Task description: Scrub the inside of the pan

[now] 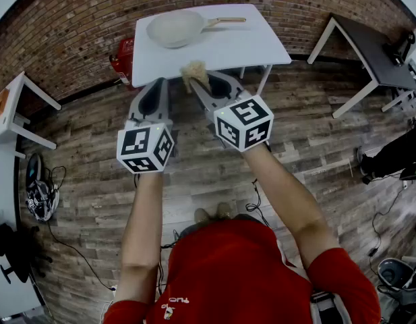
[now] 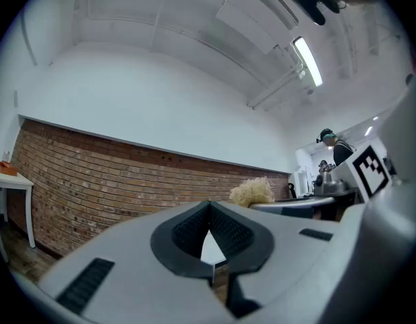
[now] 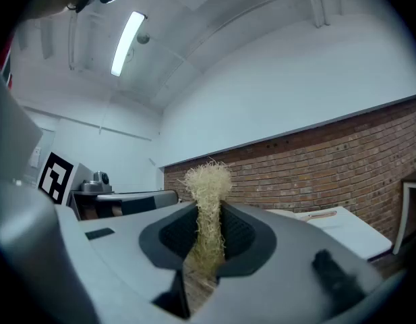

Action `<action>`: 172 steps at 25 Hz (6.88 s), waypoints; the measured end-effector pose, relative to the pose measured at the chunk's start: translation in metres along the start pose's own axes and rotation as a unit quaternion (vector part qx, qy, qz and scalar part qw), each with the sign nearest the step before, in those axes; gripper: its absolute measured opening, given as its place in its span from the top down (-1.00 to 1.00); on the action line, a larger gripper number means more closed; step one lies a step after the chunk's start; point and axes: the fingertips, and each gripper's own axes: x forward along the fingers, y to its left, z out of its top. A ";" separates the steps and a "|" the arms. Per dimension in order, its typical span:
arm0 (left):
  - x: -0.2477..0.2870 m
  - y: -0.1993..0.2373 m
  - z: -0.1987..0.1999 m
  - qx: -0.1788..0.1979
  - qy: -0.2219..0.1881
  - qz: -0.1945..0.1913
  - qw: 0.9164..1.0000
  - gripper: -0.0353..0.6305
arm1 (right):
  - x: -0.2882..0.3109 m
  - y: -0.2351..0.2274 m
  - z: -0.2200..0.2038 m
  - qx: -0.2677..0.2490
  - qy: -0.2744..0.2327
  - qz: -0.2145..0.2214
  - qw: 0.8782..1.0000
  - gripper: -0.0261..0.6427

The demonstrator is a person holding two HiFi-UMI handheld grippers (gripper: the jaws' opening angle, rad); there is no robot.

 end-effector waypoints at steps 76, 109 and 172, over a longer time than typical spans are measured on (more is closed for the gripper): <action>0.310 0.253 -0.037 0.034 0.009 0.003 0.999 0.85 | 0.318 -0.229 -0.018 0.020 0.031 -0.072 0.997 0.66; 0.481 0.326 -0.073 0.044 0.031 0.043 0.998 0.85 | 0.463 -0.362 -0.036 0.009 0.077 -0.047 0.996 0.66; 0.508 0.415 -0.145 0.037 0.077 0.011 0.996 0.85 | 0.525 -0.437 -0.237 0.045 0.409 -0.151 0.899 0.66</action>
